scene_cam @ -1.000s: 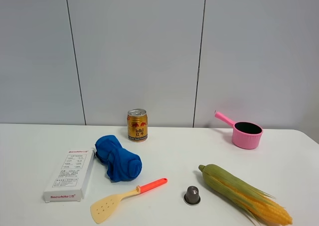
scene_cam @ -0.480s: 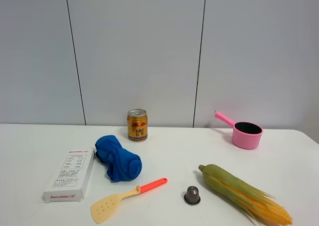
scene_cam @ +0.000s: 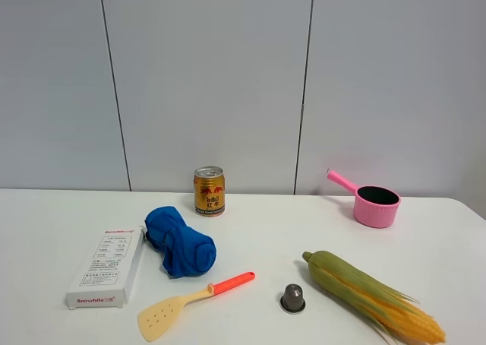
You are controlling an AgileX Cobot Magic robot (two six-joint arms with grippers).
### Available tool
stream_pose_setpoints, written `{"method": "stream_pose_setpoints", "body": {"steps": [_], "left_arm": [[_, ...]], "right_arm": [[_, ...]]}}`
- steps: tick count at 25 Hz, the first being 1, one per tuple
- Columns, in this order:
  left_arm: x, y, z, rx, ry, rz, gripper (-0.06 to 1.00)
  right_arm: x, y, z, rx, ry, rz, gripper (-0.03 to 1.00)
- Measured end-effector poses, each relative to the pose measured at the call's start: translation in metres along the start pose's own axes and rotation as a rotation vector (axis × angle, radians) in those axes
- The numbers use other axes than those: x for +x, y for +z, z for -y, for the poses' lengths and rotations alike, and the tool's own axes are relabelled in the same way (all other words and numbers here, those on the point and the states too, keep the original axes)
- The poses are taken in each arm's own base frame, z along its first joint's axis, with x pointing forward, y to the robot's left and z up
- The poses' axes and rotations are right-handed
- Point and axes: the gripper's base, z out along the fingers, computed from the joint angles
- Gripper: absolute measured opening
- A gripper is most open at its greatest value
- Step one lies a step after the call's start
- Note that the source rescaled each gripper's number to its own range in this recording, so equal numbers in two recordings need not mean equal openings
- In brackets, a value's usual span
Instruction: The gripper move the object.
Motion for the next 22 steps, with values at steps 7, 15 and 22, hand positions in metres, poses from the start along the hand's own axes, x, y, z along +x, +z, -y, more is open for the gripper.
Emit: {"method": "stream_pose_setpoints", "body": {"steps": [7, 15, 22], "left_arm": [[0.0021, -0.0006, -0.0041, -0.048, -0.115, 0.012, 0.97], [0.005, -0.0053, -0.005, -0.066, -0.135, 0.046, 0.97], [0.0052, -0.0054, -0.0069, -0.087, -0.127, 0.045, 0.97]], "right_arm": [[0.0, 0.0, 0.0, 0.0, 0.0, 0.0, 1.0], [0.0, 0.0, 0.0, 0.0, 0.0, 0.0, 1.0], [0.0, 0.0, 0.0, 0.0, 0.0, 0.0, 1.0]]}}
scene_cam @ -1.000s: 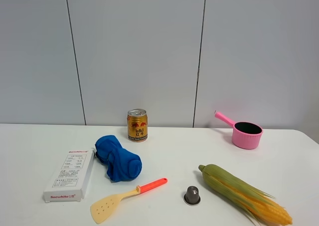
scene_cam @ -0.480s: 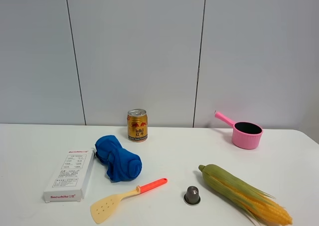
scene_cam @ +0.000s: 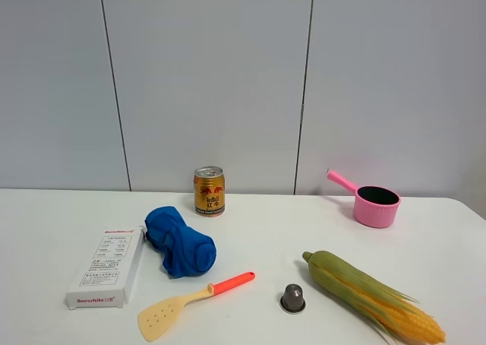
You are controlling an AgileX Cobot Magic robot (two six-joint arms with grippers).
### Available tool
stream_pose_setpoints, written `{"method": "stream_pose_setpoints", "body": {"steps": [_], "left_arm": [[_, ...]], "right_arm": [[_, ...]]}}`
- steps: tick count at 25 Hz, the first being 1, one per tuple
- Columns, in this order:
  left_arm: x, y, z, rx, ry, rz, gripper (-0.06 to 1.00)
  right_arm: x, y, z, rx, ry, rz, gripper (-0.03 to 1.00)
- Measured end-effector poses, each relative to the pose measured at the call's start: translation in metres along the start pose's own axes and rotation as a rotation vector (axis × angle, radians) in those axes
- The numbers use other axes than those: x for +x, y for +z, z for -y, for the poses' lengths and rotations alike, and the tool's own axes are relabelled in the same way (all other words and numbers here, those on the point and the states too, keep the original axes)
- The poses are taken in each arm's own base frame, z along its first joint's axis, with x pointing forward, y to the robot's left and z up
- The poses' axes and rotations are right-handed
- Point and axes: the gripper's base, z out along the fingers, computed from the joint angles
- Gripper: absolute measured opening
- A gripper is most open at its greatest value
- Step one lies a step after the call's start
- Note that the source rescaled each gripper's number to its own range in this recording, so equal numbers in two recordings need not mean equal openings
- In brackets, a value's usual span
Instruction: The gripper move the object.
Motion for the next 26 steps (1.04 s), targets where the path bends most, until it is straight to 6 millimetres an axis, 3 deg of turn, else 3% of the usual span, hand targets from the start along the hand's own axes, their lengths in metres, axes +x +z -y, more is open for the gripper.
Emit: {"method": "stream_pose_setpoints", "body": {"steps": [26], "left_arm": [[-0.0001, 0.0, -0.0013, -0.014, 0.003, 0.001, 0.97]], "right_arm": [[0.0, 0.0, 0.0, 0.0, 0.0, 0.0, 1.0]]}}
